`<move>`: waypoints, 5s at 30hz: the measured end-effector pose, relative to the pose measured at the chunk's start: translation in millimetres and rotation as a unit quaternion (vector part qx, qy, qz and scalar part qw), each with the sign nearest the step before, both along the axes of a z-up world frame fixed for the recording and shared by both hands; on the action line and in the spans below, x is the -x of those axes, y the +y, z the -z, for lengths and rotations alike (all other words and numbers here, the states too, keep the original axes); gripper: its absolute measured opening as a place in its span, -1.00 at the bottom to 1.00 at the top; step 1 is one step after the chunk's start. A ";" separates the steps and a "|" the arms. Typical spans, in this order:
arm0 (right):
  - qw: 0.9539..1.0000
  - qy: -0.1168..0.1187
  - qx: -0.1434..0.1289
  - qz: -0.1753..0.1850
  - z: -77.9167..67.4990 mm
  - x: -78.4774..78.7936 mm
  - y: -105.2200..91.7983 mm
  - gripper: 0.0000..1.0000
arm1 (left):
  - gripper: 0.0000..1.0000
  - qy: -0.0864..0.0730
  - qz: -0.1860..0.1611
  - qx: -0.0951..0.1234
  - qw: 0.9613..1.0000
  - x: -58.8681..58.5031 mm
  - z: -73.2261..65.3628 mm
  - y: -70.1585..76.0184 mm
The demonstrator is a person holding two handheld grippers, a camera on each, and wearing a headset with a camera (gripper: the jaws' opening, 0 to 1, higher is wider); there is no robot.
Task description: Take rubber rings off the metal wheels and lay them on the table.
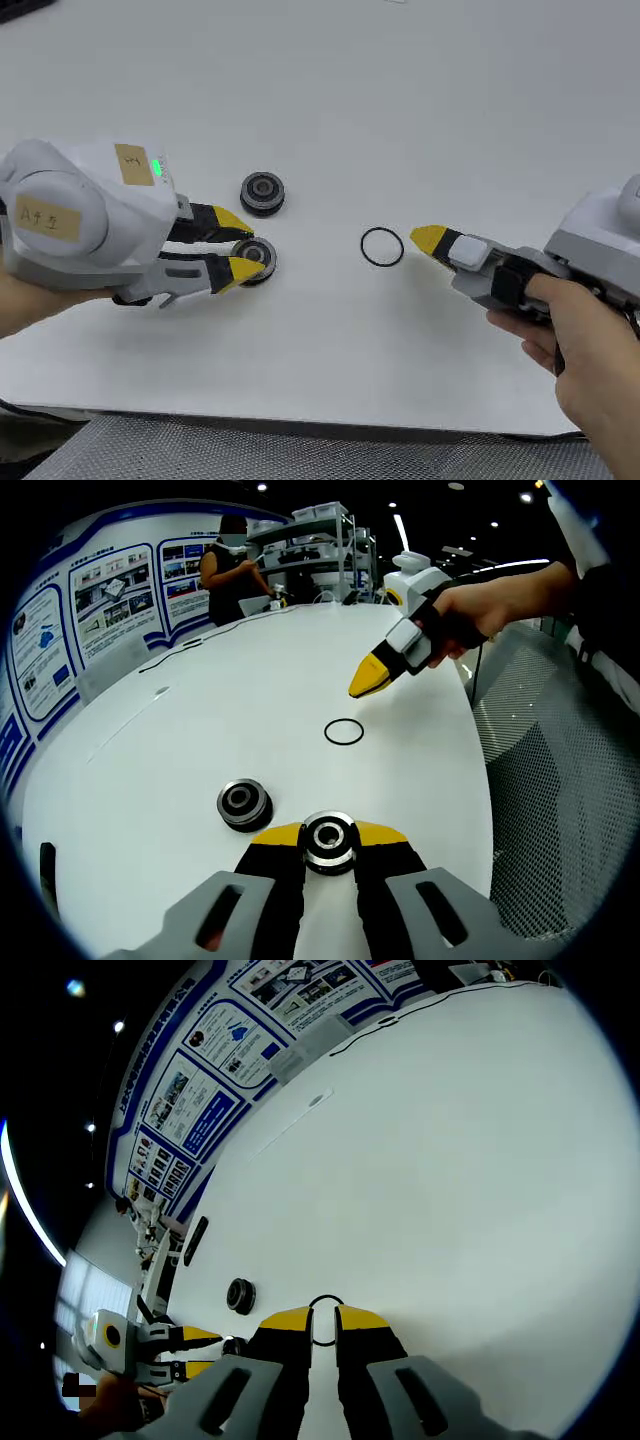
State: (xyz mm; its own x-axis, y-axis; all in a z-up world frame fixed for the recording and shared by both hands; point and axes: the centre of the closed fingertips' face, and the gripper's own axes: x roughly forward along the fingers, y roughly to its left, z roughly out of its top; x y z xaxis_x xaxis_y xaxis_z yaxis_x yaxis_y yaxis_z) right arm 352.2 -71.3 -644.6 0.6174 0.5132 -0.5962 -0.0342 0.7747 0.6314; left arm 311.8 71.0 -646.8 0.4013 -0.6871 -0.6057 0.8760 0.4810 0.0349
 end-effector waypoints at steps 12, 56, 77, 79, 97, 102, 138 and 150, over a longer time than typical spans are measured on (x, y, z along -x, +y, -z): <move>1.000 -0.002 -0.015 -0.002 -4.2 -0.4 5.8 -0.81 | -0.67 0.008 0.000 0.000 1.000 1.4 4.3 0.2; 0.974 -0.034 -0.120 -0.190 -6.8 34.6 122.3 -0.30 | -0.74 -0.010 0.037 -0.028 0.999 -0.1 7.4 1.2; 0.967 0.011 -0.145 -0.209 1.5 42.4 147.2 -0.12 | -0.74 -0.013 0.048 -0.021 0.999 -0.7 7.8 1.0; 0.967 0.012 -0.141 -0.212 3.2 43.0 147.7 -0.12 | -0.74 -0.013 0.048 -0.021 0.999 -0.9 7.8 1.3; 0.964 0.023 -0.162 -0.209 -2.2 46.1 143.7 -0.22 | -0.74 -0.013 0.046 -0.018 0.999 -0.8 8.2 1.4; 0.964 0.020 -0.164 -0.208 -4.3 45.7 141.3 -0.31 | -0.74 -0.013 0.045 -0.018 0.999 -0.3 7.3 0.7; 0.974 0.034 -0.105 -0.198 8.6 42.0 134.2 -0.98 | -0.74 -0.015 0.039 -0.018 0.999 0.5 6.7 0.5; 0.974 0.016 -0.071 -0.214 11.3 40.3 135.8 -0.98 | -0.74 -0.016 0.041 -0.019 0.999 0.2 6.9 0.5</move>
State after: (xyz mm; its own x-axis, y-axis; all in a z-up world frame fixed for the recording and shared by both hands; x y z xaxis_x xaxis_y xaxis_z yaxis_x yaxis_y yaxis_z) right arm 311.9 64.4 -655.9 0.3114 0.7975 -0.5167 -0.3123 0.5994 0.7370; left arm 311.6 71.5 -653.7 0.3637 -0.6951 -0.6201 0.9109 0.4047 0.0806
